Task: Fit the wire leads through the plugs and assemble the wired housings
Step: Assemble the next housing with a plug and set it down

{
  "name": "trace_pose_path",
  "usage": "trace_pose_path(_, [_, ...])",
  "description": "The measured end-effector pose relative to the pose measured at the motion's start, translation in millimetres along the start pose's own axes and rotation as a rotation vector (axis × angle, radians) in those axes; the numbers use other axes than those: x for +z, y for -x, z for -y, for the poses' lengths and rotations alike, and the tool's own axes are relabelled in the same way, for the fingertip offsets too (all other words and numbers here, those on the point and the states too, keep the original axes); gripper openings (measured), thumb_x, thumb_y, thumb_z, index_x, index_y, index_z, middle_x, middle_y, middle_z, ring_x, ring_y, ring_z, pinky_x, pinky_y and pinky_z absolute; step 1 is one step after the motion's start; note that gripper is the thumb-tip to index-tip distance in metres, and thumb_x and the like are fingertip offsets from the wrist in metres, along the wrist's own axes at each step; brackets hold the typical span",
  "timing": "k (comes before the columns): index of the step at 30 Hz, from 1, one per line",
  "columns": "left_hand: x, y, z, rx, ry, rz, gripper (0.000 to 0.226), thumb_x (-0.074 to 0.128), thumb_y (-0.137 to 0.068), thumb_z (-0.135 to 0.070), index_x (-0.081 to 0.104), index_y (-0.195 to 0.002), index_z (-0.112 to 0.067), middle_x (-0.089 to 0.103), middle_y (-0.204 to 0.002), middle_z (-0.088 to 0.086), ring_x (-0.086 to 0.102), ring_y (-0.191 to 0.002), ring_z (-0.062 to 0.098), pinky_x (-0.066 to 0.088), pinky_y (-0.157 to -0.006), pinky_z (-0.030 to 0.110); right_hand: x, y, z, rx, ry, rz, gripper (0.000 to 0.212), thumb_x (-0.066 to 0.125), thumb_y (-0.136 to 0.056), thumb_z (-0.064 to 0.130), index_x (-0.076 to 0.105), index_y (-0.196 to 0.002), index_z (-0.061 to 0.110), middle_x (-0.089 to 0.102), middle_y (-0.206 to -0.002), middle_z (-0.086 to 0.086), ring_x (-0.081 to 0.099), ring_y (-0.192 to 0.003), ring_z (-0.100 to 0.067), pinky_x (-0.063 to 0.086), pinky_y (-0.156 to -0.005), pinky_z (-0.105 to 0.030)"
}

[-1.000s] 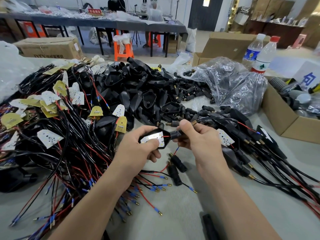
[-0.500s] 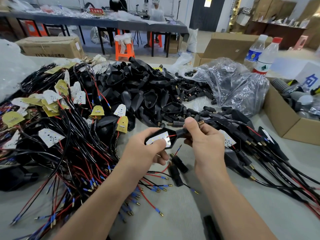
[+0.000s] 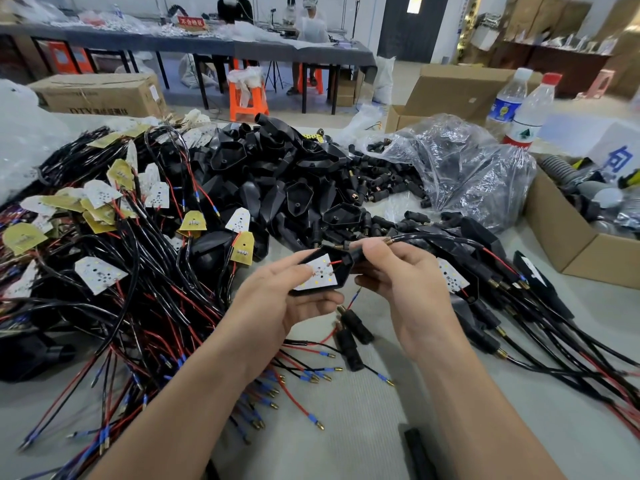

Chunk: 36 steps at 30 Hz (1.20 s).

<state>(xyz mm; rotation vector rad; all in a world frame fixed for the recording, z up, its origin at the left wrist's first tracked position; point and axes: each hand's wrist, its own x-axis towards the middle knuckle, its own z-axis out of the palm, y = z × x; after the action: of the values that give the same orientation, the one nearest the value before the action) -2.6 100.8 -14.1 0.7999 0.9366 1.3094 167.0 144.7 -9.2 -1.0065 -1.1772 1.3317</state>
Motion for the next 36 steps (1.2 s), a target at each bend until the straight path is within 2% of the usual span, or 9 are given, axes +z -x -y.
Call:
trace_pose_path(9, [-6.7, 4.3, -2.2, 0.017, -0.100, 0.049, 0.025, 0.062, -0.095, -0.009, 0.079, -0.112, -0.017, 0.078, -0.106, 0.014, 0.077, -0.092, 0.030, 0.060, -0.067, 0.021, 4.7, 7.4, 3.7, -0.110, 0.135, 0.035, 0.015, 0.073, -0.084, 0.038, 0.081, -0.085, 0.025, 0.078, -0.085, -0.002, 0.072, -0.083, -0.011, 0.057, -0.072, -0.028])
trace_pose_path(11, [-5.8, 3.8, -2.4, 0.041, -0.117, 0.036, 0.025, 0.069, -0.085, -0.017, 0.081, -0.107, -0.019, 0.078, -0.103, 0.014, 0.078, -0.087, 0.028, 0.060, -0.065, 0.020, 3.1, 7.9, 3.4, -0.170, 0.292, -0.028, 0.023, 0.072, -0.087, 0.044, 0.078, -0.081, 0.023, 0.075, -0.074, -0.003, 0.068, -0.072, -0.011, 0.055, -0.069, -0.035])
trace_pose_path(15, [-6.9, 2.0, -1.6, 0.078, -0.117, -0.053, 0.026, 0.073, -0.076, -0.023, 0.082, -0.099, -0.015, 0.079, -0.093, 0.012, 0.076, -0.073, 0.023, 0.058, -0.059, 0.019, 7.5, 18.0, 4.7, -0.434, 0.656, -0.339, 0.046, 0.068, -0.087, 0.051, 0.056, -0.061, 0.015, 0.049, -0.050, 0.008, 0.044, -0.052, -0.009, 0.038, -0.056, -0.020])
trace_pose_path(18, [-14.5, 0.6, -4.5, 0.069, -0.155, -0.059, 0.019, 0.078, -0.075, -0.019, 0.082, -0.092, -0.011, 0.074, -0.078, 0.010, 0.068, -0.060, 0.018, 0.053, -0.054, 0.019, 4.3, 21.9, 15.8, -0.691, 0.802, -0.433, 0.004, 0.071, -0.083, 0.029, 0.069, -0.085, 0.027, 0.067, -0.082, 0.017, 0.055, -0.090, -0.009, 0.046, -0.088, -0.031])
trace_pose_path(20, [-21.3, -0.5, -9.3, 0.055, -0.176, -0.034, 0.013, 0.080, -0.077, -0.014, 0.082, -0.090, -0.011, 0.068, -0.073, 0.008, 0.060, -0.056, 0.016, 0.048, -0.052, 0.020, -3.3, 18.4, 20.1, -0.730, 0.919, -0.271, 0.031, 0.067, -0.082, 0.025, 0.071, -0.113, 0.029, 0.066, -0.122, 0.018, 0.049, -0.123, -0.011, 0.034, -0.112, -0.034])
trace_pose_path(21, [-24.4, -1.2, -11.6, 0.050, -0.169, -0.042, 0.013, 0.076, -0.078, -0.015, 0.083, -0.089, -0.012, 0.067, -0.073, 0.006, 0.058, -0.055, 0.016, 0.047, -0.051, 0.020, -5.5, 16.1, 22.0, -0.695, 0.936, -0.194, 0.035, 0.065, -0.083, 0.024, 0.070, -0.118, 0.030, 0.063, -0.127, 0.020, 0.048, -0.128, -0.010, 0.032, -0.115, -0.035])
trace_pose_path(25, [-29.3, -5.2, -14.6, 0.042, -0.027, -0.162, 0.008, 0.079, -0.078, -0.020, 0.077, -0.075, -0.013, 0.064, -0.071, 0.002, 0.054, -0.049, 0.012, 0.043, -0.044, 0.017, -3.0, 18.3, 17.9, -0.548, 0.934, -0.089, 0.023, 0.060, -0.091, 0.025, 0.072, -0.107, 0.035, 0.057, -0.083, 0.041, 0.056, -0.089, -0.004, 0.047, -0.083, -0.033])
trace_pose_path(31, [-24.8, -8.4, -8.7, 0.053, -0.015, -0.269, 0.023, 0.076, -0.080, -0.030, 0.066, -0.085, -0.010, 0.062, -0.065, 0.000, 0.053, -0.048, 0.010, 0.044, -0.045, 0.017, 2.3, 25.0, 18.8, -0.501, 0.893, -0.099, 0.040, 0.058, -0.085, 0.039, 0.050, -0.119, 0.058, 0.068, -0.085, 0.028, 0.062, -0.071, -0.011, 0.053, -0.068, -0.033])
trace_pose_path(36, [-23.4, -9.7, -6.7, 0.061, -0.028, -0.294, 0.012, 0.068, -0.096, -0.018, 0.068, -0.092, -0.007, 0.063, -0.065, 0.000, 0.056, -0.050, 0.010, 0.046, -0.046, 0.018, 3.9, 27.6, 20.8, -0.415, 0.903, -0.100, 0.020, 0.064, -0.084, 0.040, 0.076, -0.099, 0.044, 0.074, -0.074, 0.012, 0.065, -0.068, -0.019, 0.054, -0.069, -0.036])
